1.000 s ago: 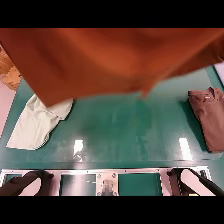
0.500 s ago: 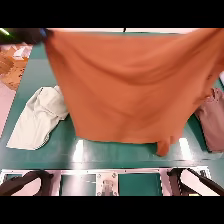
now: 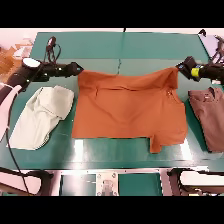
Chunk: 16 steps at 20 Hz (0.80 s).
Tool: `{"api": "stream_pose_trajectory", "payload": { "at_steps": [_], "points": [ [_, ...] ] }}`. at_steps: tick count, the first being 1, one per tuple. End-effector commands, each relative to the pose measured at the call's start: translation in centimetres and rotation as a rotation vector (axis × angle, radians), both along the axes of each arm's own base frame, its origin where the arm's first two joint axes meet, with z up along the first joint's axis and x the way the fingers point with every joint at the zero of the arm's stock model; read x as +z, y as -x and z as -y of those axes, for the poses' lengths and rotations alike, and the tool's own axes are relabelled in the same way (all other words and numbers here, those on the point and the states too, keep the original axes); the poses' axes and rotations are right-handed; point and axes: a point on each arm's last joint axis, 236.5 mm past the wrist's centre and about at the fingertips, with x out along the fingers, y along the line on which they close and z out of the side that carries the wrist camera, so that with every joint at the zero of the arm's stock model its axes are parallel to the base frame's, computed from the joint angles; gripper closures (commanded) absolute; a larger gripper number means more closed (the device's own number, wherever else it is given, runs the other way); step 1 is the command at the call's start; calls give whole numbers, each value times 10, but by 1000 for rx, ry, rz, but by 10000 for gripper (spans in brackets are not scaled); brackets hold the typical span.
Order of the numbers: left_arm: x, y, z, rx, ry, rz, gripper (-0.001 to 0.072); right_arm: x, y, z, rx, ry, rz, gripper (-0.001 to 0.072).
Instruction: Fold the shirts.
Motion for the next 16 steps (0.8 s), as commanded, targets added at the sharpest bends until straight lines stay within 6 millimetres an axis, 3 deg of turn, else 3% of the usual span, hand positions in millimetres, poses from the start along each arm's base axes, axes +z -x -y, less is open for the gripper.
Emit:
{"api": "stream_pose_trajectory", "payload": {
  "at_steps": [1,3,5,7,11,14,16],
  "points": [
    [-4,6,-14,-59,36,-55,157,-28,20,19,48,51,-115,352],
    [23,27,-44,-91,122,-178,158,-25,54,44,66,84,-193,353],
    [31,59,-75,-113,188,-327,158,-24,89,56,76,90,-265,361],
    [16,98,-92,-121,199,-508,159,-32,122,59,62,104,-318,362],
    [-26,182,-97,-107,110,-764,159,-57,180,55,7,91,-389,361],
    [-59,248,-97,-49,20,-841,158,-78,218,55,-27,88,-440,361],
    [-80,272,-96,24,-4,-829,158,-84,234,58,-66,72,-451,361]
  ]
}}
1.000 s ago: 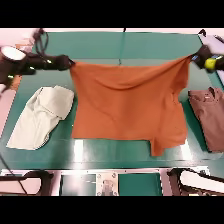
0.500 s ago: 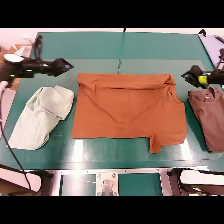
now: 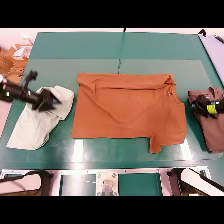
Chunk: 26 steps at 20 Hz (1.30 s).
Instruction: Fold the shirts.
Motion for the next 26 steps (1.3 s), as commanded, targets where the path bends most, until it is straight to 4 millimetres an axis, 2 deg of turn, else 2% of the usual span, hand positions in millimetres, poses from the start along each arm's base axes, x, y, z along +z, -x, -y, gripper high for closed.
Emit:
{"api": "stream_pose_trajectory", "payload": {
  "at_steps": [1,4,6,8,11,13,14,16,18,20,22,26],
  "points": [
    [-44,59,-3,72,-104,-56,158,-14,36,4,-54,2,-36,361],
    [-75,76,5,112,-120,-85,158,-9,41,9,-74,18,-18,361],
    [-87,74,18,97,-148,-53,158,-7,40,9,-78,19,-12,361],
    [-93,69,35,74,-168,-13,158,-7,40,9,-79,19,-11,361],
    [-93,68,72,36,-135,6,158,-7,39,11,-83,25,-6,361],
    [-97,78,93,-22,-121,-12,159,-6,37,13,-90,31,-1,361],
    [-98,83,96,-48,-122,-19,163,-6,37,13,-91,32,0,361],
    [-96,81,94,-79,-137,3,495,-7,37,14,-92,34,-1,361],
    [-92,70,90,-100,-167,42,687,-7,38,14,-103,29,-5,360],
    [-87,57,81,-131,-216,89,688,-9,42,14,-106,25,-26,357],
    [-89,50,60,-159,-314,105,689,-11,54,18,-115,19,-60,357],
    [-88,38,31,-66,-333,94,689,-22,83,37,-231,-30,-107,358]
  ]
}}
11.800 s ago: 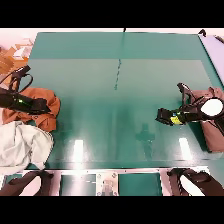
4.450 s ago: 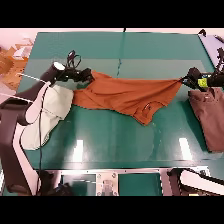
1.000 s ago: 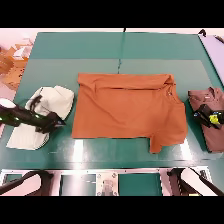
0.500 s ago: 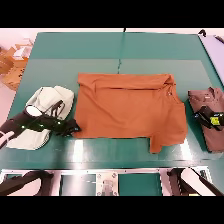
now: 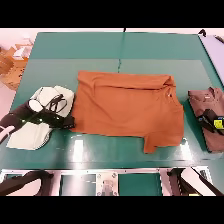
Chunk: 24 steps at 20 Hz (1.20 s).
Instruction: Fold the shirts.
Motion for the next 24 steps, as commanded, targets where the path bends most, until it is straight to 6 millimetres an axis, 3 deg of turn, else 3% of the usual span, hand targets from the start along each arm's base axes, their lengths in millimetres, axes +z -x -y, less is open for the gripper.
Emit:
{"api": "stream_pose_trajectory", "payload": {
  "at_steps": [1,6,9,15,24],
  "points": [
    [1,-8,-23,44,-25,3,688,-15,28,7,-84,-53,-51,358],
    [8,-13,-9,7,35,46,688,-69,68,-41,-67,-208,-176,359],
    [10,-14,-7,10,46,48,688,-86,78,-63,-65,-293,-213,359],
    [10,-14,-5,13,54,46,688,-81,39,-74,-59,-387,-48,360],
    [11,-13,-5,12,55,43,688,-85,29,-81,-58,-456,-24,361]
  ]
}}
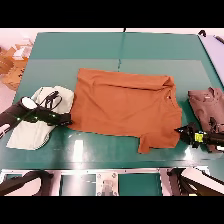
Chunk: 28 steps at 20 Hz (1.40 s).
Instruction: Fold the shirts.
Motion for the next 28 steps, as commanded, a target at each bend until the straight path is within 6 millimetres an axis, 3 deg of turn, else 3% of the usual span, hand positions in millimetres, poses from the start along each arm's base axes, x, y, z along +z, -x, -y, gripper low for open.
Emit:
{"api": "stream_pose_trajectory", "payload": {
  "at_steps": [1,2,4,5,7,8,9,11,13,14,16,19,21,23,25,28],
  "points": [
    [0,-1,0,2,0,2,688,2,-8,-2,4,-5,34,363],
    [0,-1,0,3,0,4,688,3,-12,-6,18,-9,47,407],
    [2,-3,1,-15,6,20,688,6,-16,-23,100,-15,69,622],
    [6,-7,2,-24,7,36,689,12,-18,-34,155,-34,83,696],
    [37,-28,4,-34,19,113,689,41,-36,-46,226,-69,155,698],
    [67,-43,8,-43,36,183,690,69,-54,-46,242,-72,233,698],
    [111,-60,12,-49,52,278,689,110,-81,-42,240,-54,358,698],
    [220,-86,16,-66,63,526,689,223,-132,-27,173,17,664,698],
    [349,-88,16,-74,47,838,689,351,-152,-20,130,151,955,697],
    [410,-79,16,-71,41,988,689,406,-150,-21,121,238,1068,697],
    [524,-40,16,-71,29,1274,689,508,-130,-30,89,422,1269,697],
    [633,32,17,-82,8,1577,689,639,-74,-55,-21,672,1575,697],
    [664,64,17,-78,8,1676,688,695,-33,-66,-114,817,1720,697],
    [666,78,17,-68,25,1673,688,724,-5,-67,-200,934,1792,697],
    [657,74,8,-31,-10,1626,688,731,4,-63,-239,1008,1797,697],
    [630,41,-15,54,-90,1522,688,706,-17,-55,-173,1027,1701,697]
  ]
}}
